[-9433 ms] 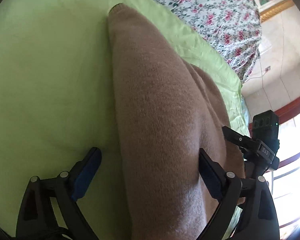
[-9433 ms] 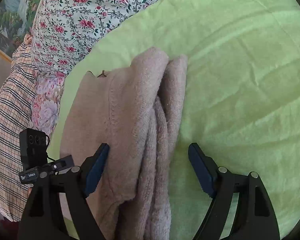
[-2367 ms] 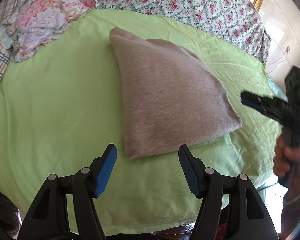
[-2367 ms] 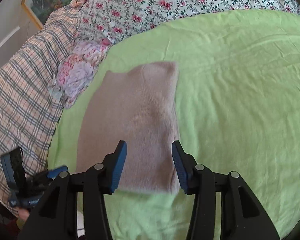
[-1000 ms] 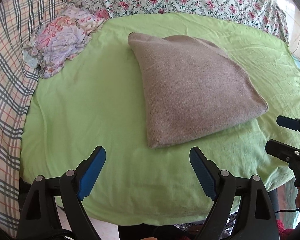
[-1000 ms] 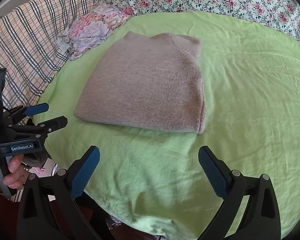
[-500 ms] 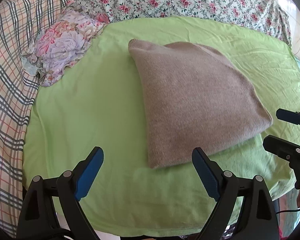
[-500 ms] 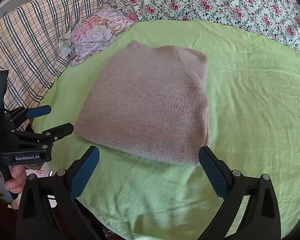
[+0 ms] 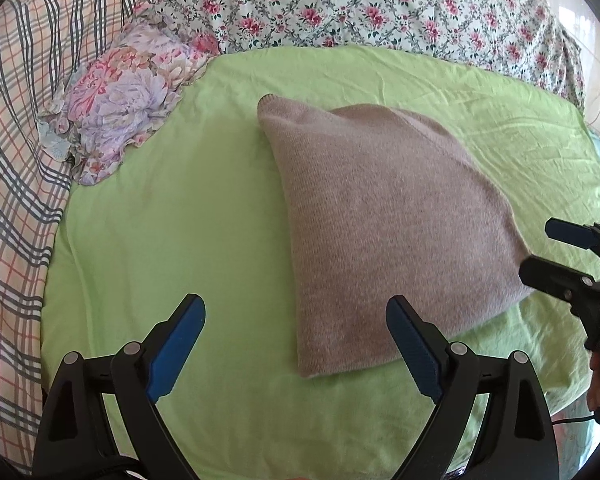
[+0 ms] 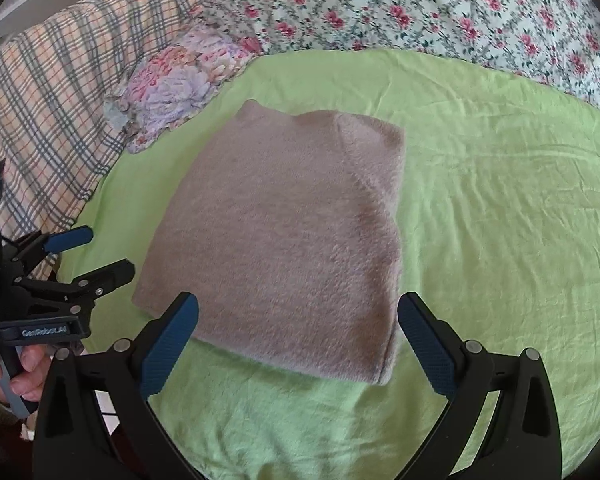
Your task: Fold small clothes
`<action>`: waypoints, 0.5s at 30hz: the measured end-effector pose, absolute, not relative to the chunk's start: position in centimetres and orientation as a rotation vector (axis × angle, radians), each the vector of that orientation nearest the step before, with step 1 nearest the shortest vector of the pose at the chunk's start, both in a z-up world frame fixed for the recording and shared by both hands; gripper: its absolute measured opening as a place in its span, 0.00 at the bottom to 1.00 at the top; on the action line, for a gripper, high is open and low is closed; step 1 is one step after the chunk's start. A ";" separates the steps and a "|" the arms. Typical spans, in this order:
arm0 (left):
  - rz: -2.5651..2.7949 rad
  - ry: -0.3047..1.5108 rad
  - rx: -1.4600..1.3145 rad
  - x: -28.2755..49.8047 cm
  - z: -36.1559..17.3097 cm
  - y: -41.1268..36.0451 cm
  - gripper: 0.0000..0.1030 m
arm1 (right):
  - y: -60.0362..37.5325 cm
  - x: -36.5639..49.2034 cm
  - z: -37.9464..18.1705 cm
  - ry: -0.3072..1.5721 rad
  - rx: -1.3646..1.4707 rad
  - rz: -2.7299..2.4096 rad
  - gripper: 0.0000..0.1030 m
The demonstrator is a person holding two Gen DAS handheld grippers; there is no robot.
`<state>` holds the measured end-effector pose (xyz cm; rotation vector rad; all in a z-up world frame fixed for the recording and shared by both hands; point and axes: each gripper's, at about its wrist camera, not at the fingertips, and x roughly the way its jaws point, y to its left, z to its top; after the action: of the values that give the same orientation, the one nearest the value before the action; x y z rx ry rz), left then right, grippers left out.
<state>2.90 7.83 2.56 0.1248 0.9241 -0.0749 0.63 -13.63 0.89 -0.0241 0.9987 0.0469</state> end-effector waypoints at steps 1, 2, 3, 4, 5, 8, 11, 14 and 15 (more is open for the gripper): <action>-0.074 0.925 0.117 3.1 2.6 7.9 0.90 | -14.2 1.0 0.9 0.996 0.003 0.040 0.97; -0.073 0.926 0.107 3.3 2.7 7.9 0.90 | -14.6 1.3 0.9 0.995 0.020 0.035 0.97; -0.070 0.926 0.102 3.5 2.7 8.0 0.90 | -14.9 1.5 0.9 0.993 0.035 0.027 0.97; -0.066 0.925 0.100 3.6 2.7 8.0 0.90 | -15.3 1.7 0.9 0.993 0.049 0.020 0.97; -0.063 0.924 0.100 3.8 2.8 8.0 0.90 | -15.6 2.0 0.9 0.995 0.061 0.017 0.97; -0.062 0.931 0.101 4.3 2.7 7.8 0.90 | -15.8 2.3 0.8 1.005 0.071 0.018 0.97; -0.071 0.949 0.105 4.5 2.4 7.4 0.90 | -15.5 2.2 0.7 1.016 0.066 0.035 0.97; -0.075 0.956 0.129 4.3 2.3 6.7 0.90 | -14.9 1.8 0.6 1.034 0.050 0.065 0.97; -0.074 0.957 0.138 4.3 2.2 6.5 0.90 | -14.8 1.8 0.5 1.040 0.044 0.072 0.97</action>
<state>4.25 6.49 2.25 0.1376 0.9570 -0.0739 1.77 -14.76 0.47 0.0435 1.0399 0.0723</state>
